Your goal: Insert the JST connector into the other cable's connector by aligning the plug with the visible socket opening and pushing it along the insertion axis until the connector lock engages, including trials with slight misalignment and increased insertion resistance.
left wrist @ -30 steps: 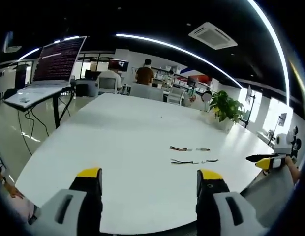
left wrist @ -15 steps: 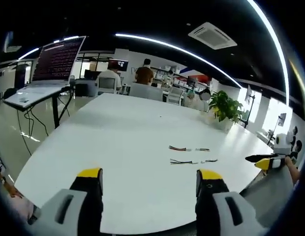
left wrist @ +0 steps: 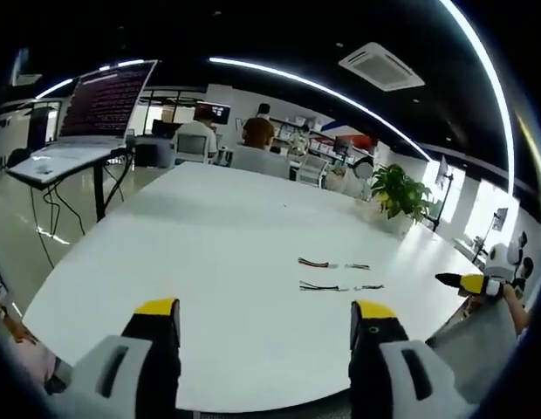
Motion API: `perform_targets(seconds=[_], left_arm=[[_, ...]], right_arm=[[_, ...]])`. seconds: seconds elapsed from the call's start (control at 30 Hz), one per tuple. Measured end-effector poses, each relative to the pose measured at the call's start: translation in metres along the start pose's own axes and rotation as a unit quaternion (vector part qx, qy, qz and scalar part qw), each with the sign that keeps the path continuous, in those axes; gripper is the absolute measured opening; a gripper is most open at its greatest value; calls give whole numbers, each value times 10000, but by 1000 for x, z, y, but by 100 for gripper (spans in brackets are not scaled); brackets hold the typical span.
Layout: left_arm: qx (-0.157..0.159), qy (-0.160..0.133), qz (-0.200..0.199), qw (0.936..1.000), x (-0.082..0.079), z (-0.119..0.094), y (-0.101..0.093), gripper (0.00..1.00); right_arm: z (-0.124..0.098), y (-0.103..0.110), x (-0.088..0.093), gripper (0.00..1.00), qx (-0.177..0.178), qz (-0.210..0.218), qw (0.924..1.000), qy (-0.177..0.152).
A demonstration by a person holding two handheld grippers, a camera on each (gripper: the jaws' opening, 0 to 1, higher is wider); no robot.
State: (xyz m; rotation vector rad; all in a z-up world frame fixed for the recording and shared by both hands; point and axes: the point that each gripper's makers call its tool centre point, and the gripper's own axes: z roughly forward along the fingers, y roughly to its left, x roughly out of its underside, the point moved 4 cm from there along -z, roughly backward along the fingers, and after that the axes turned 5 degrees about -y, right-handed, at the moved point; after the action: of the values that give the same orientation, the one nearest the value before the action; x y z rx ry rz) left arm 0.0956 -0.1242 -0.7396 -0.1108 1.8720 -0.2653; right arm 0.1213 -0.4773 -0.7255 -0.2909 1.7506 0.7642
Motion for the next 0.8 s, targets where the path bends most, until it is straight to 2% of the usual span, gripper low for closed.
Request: perform_targets(seconds=[0.03, 0.07, 0.17, 0.33, 0.53, 0.6, 0.63, 0.7, 0.77, 0.8], left_arm=[[-12, -39, 39, 10000, -1, 0, 0, 79], [-61, -90, 38, 9999, -2, 0, 1, 80], [-321, -70, -4, 9995, -2, -2, 7, 88], [-412, -1, -110, 9991, 1, -2, 12, 90], [-414, 29, -80, 9991, 1, -3, 9, 98], [-312, -121, -124, 9994, -4, -4, 6, 97], [-163, -210, -271, 9993, -7, -4, 4, 94], [-170, -553, -652, 9962, -19, -5, 8, 92], [-8, -586, -904, 9942, -26, -5, 7, 95], [52, -605, -776, 9951, -33, -5, 9, 95]], right_arm=[[0, 1, 0, 93, -36, 13, 10000, 16], [-1, 3, 3, 90, -234, 29, 9995, 190], [-3, -7, -3, 83, -99, -162, 9997, 147], [-6, -23, -19, 72, 10, -342, 9993, 117], [-3, -30, -36, 70, -143, -504, 9986, -30], [1, -31, -38, 69, -195, -630, 9978, -1], [3, -31, -39, 68, -221, -679, 9974, 11], [6, -32, -44, 66, -201, -758, 9969, 24], [9, -33, -49, 61, -210, -810, 9964, 154], [10, -32, -55, 59, -308, -974, 9947, 150]])
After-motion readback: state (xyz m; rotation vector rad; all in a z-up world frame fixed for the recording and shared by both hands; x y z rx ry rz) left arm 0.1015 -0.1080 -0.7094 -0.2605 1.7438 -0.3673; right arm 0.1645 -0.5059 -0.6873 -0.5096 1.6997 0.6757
